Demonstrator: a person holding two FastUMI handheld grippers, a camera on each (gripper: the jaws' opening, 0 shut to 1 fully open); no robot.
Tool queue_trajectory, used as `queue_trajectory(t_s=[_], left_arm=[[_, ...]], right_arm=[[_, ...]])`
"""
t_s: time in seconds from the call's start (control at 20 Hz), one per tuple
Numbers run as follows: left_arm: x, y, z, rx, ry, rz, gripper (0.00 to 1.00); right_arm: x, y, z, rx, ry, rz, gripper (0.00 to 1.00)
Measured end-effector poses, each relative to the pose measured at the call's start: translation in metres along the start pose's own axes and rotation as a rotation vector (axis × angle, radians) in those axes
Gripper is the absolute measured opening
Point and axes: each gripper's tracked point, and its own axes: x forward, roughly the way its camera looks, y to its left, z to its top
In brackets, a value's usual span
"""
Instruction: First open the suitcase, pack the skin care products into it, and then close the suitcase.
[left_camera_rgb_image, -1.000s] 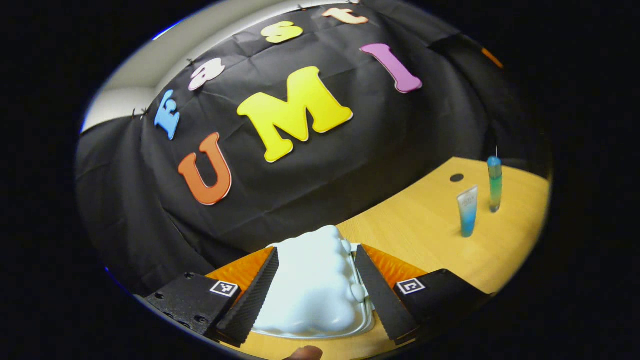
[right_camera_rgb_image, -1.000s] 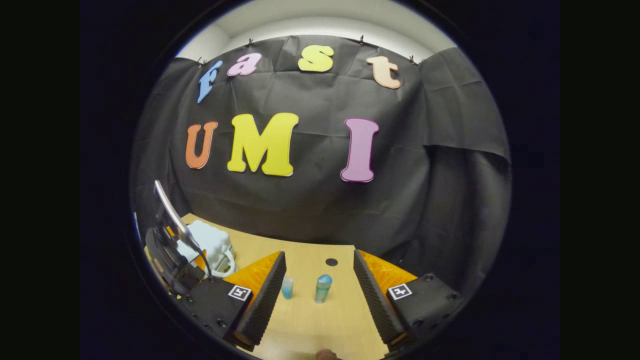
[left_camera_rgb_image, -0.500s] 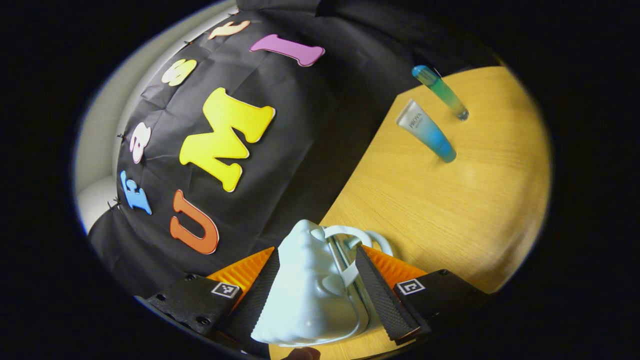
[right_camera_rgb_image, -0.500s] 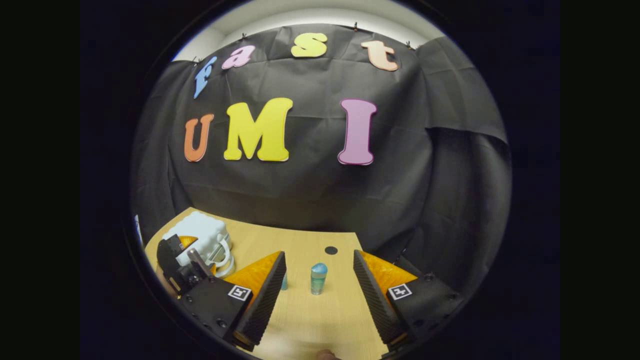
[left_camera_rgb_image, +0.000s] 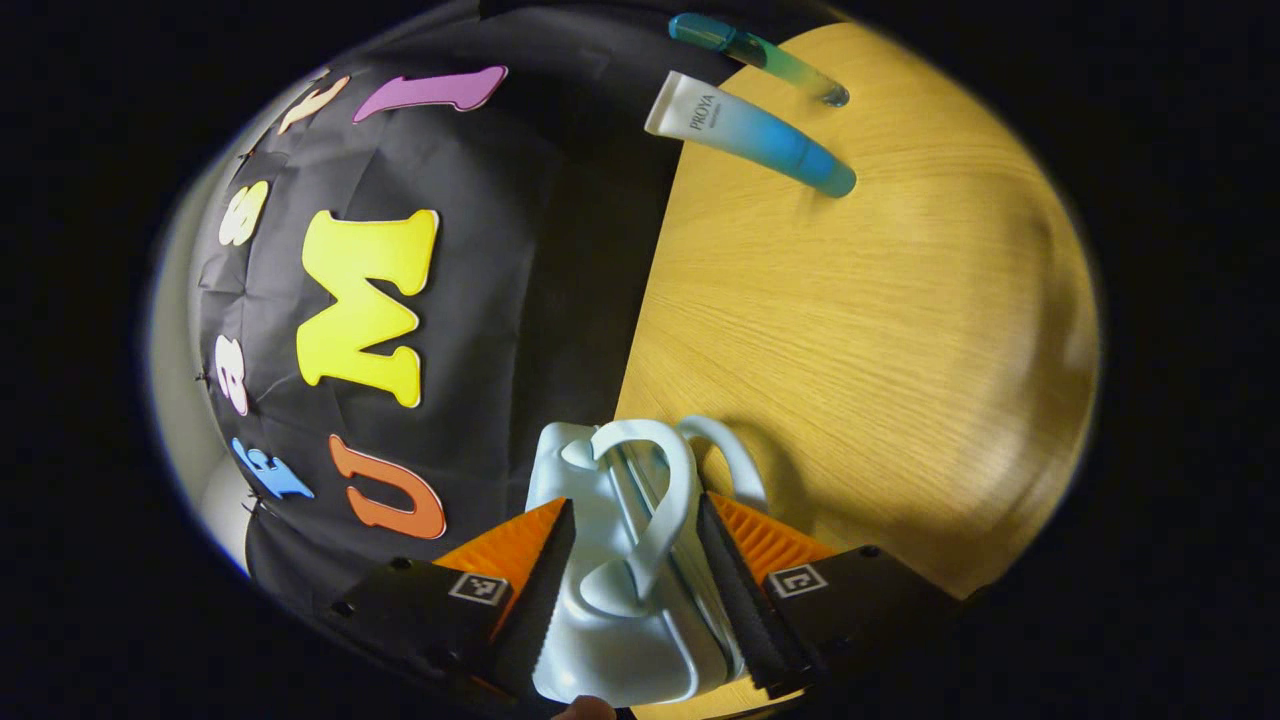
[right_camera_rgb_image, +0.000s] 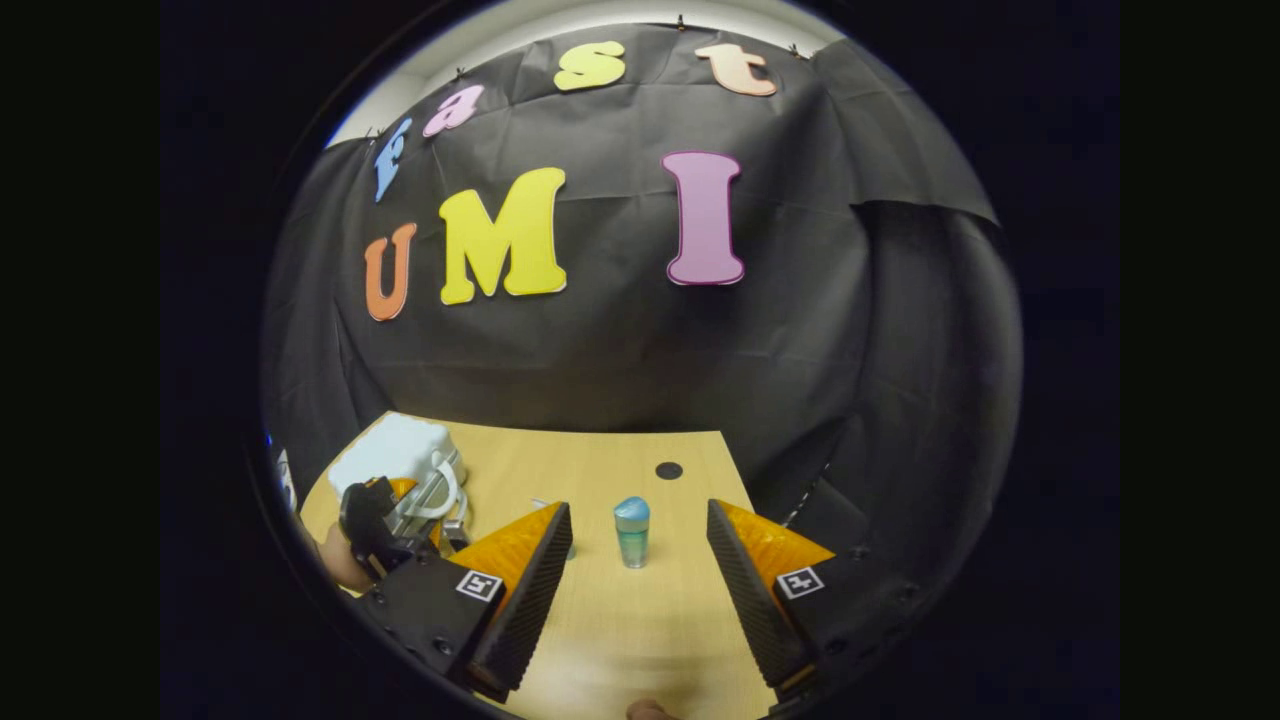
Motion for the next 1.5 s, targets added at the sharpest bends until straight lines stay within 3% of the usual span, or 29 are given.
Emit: queue_trajectory(t_s=[0.1,0.15,0.25,0.3,0.35,0.55,0.7,1.05,1.5], left_arm=[[0.005,0.002,-0.001,0.027,0.016,0.019,0.65],[0.005,0.004,-0.003,0.040,0.025,0.029,0.63],[0.008,-0.008,-0.008,0.016,0.051,-0.015,0.53],[0.007,-0.012,-0.010,0.005,0.066,-0.026,0.36],[0.009,-0.008,-0.007,0.002,0.071,-0.030,0.29],[0.008,-0.006,-0.004,-0.033,0.038,-0.034,0.19],[0.006,0.000,-0.001,-0.086,-0.013,-0.048,0.03],[-0.008,0.041,-0.013,-0.425,-0.114,-0.122,0.03],[-0.042,0.167,-0.077,-0.836,-0.233,-0.116,0.03]], right_arm=[[0.004,-0.007,-0.004,0.000,0.013,0.007,0.81],[0.006,-0.009,-0.006,0.003,0.020,0.010,0.81],[0.007,-0.012,-0.007,0.008,0.025,0.019,0.81],[0.007,-0.013,-0.008,0.007,0.027,0.020,0.81],[0.007,-0.013,-0.007,0.009,0.030,0.022,0.81],[0.005,-0.004,-0.005,-0.013,0.026,0.019,0.81],[-0.003,0.008,0.003,-0.031,0.003,0.001,0.80],[-0.022,0.056,0.012,-0.061,-0.030,-0.074,0.81],[-0.031,0.141,0.027,-0.077,-0.094,-0.100,0.81]])
